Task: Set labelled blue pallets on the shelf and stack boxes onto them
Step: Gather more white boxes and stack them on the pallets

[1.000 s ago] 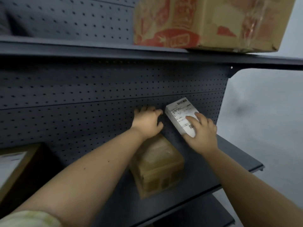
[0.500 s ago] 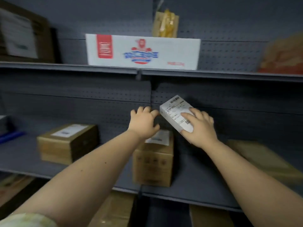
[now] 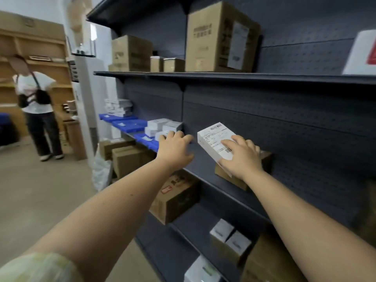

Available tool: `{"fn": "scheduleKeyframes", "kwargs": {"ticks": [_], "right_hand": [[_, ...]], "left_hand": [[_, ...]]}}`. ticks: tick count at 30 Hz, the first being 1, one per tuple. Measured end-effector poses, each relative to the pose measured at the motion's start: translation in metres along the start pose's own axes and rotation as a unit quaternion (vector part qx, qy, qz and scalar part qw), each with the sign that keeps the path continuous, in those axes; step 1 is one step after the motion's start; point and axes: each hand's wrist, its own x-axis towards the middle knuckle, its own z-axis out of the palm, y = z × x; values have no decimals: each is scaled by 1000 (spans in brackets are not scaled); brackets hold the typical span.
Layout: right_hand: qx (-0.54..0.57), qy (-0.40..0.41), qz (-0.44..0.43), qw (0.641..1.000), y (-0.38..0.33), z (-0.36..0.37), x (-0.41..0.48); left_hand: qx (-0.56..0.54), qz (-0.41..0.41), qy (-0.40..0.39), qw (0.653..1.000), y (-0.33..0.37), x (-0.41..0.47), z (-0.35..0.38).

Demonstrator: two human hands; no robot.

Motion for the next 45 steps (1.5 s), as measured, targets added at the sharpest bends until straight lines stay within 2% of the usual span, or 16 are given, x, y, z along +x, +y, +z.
{"fn": "scheduleKeyframes", "kwargs": {"ticks": [7, 12, 18, 24, 28, 34, 42, 45], "right_hand": [[46, -55, -31, 997, -115, 70, 69], [59, -85, -71, 992, -163, 119, 117], [64, -83, -97, 990, -189, 181, 220], [87, -104, -97, 986, -203, 237, 347], [124, -97, -63, 986, -209, 267, 429], [100, -133, -17, 986, -208, 335, 486], [58, -129, 105, 984, -200, 382, 551], [76, -140, 155, 975, -195, 396, 560]], "left_hand": [[28, -118, -18, 993, -140, -14, 13], [58, -152, -35, 986, -205, 2, 42], [80, -158, -34, 984, -270, 77, 76], [125, -154, -31, 980, -341, 192, 100], [113, -136, 3, 984, -374, 265, 115], [88, -91, -59, 990, -420, 322, 198], [39, 49, -78, 995, -479, 428, 278], [8, 103, -100, 990, -487, 457, 302]]}}
